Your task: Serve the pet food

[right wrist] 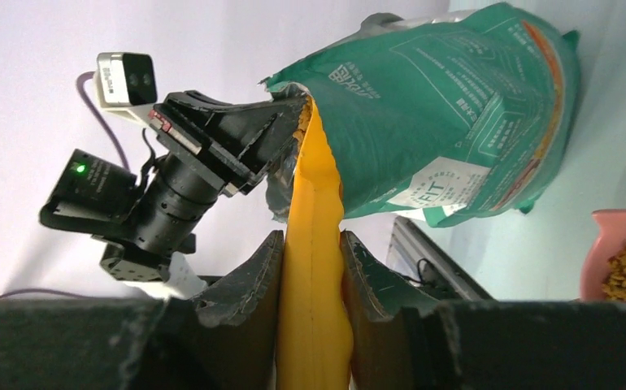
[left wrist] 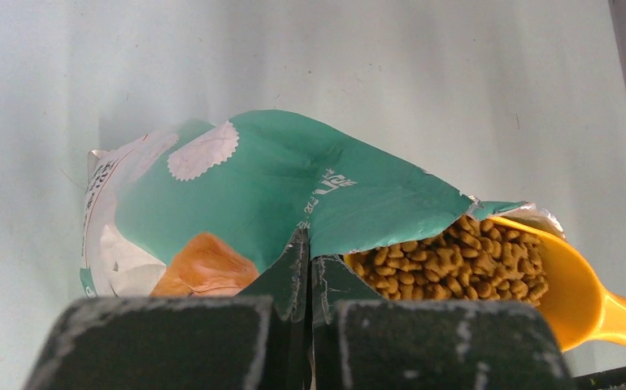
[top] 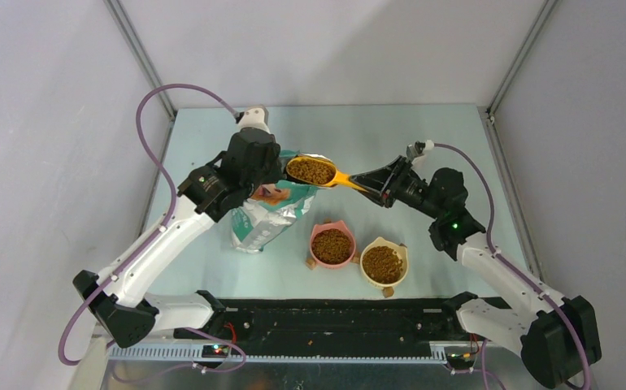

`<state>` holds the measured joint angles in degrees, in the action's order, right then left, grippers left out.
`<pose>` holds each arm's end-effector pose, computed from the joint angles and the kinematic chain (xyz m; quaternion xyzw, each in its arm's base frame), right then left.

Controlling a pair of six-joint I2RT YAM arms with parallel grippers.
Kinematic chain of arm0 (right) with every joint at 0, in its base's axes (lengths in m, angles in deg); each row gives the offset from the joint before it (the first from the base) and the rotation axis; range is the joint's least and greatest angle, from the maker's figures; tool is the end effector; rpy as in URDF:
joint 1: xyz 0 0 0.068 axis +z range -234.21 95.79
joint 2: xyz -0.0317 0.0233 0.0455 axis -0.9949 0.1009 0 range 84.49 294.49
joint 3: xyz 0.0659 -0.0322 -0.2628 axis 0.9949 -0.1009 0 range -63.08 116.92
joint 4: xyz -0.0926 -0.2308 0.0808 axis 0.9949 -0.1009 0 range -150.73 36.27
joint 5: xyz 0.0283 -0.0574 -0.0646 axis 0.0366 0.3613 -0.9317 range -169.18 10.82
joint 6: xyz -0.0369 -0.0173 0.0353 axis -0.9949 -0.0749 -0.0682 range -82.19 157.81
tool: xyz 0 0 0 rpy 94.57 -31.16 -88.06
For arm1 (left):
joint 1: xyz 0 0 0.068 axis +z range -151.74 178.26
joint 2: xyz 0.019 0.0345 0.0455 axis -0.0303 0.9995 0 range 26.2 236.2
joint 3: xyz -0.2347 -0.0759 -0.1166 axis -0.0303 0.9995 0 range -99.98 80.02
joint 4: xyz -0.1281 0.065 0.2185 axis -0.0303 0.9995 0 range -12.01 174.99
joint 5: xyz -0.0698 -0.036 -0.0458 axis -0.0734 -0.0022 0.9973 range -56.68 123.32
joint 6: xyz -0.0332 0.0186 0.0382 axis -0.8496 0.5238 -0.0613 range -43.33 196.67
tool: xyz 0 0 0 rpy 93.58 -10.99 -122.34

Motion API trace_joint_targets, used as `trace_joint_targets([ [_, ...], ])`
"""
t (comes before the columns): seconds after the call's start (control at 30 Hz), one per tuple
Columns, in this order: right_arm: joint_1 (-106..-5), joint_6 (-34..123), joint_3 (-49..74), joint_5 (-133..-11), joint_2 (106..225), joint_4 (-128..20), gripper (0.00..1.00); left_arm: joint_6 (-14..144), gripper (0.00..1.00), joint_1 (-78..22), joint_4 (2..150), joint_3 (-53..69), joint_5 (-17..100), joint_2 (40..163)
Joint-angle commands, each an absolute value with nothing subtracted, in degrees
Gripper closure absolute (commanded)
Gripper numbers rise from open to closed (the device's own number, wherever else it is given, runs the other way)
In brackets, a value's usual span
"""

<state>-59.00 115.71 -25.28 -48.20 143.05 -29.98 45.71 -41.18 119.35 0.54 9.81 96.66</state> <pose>0.2067 0.1175 0.3134 0.1208 0.6805 0.6617 0.2906 0.2056 -0.1505 0.4029 -0.0346 0.8626 -0.1263 0.4886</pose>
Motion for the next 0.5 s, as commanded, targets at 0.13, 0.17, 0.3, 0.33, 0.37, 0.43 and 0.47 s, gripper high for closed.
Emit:
trace_joint_targets([
  [0.13, -55.5, 100.5, -13.9, -59.7, 141.5, -52.1, 1.0, 47.2, 1.0, -40.4, 121.9, 0.4, 7.7, 95.4],
  [0.17, -55.0, 99.3, -13.1, -60.2, 141.8, -53.8, 1.0, 47.2, 1.0, -40.4, 121.9, 0.4, 7.7, 95.4],
  [0.3, -51.3, 91.2, -5.0, -65.0, 144.9, -65.0, 1.0, 47.2, 1.0, -40.4, 121.9, 0.4, 7.7, 95.5],
  [0.33, -50.3, 89.8, -3.5, -65.8, 145.5, -66.7, 1.0, 47.2, 1.0, -40.4, 121.9, 0.4, 7.7, 95.4],
  [0.37, -49.5, 89.2, -3.2, -66.1, 145.4, -66.9, 1.0, 47.2, 1.0, -40.4, 122.0, 0.4, 7.7, 95.4],
  [0.43, -48.8, 89.0, -2.9, -68.1, 144.7, -66.7, 1.0, 47.2, 1.0, -40.4, 121.9, 0.4, 7.7, 95.2],
  [0.47, -48.6, 89.0, -2.9, -68.4, 144.6, -66.4, 1.0, 47.2, 1.0, -40.4, 121.9, 0.4, 7.6, 95.1],
])
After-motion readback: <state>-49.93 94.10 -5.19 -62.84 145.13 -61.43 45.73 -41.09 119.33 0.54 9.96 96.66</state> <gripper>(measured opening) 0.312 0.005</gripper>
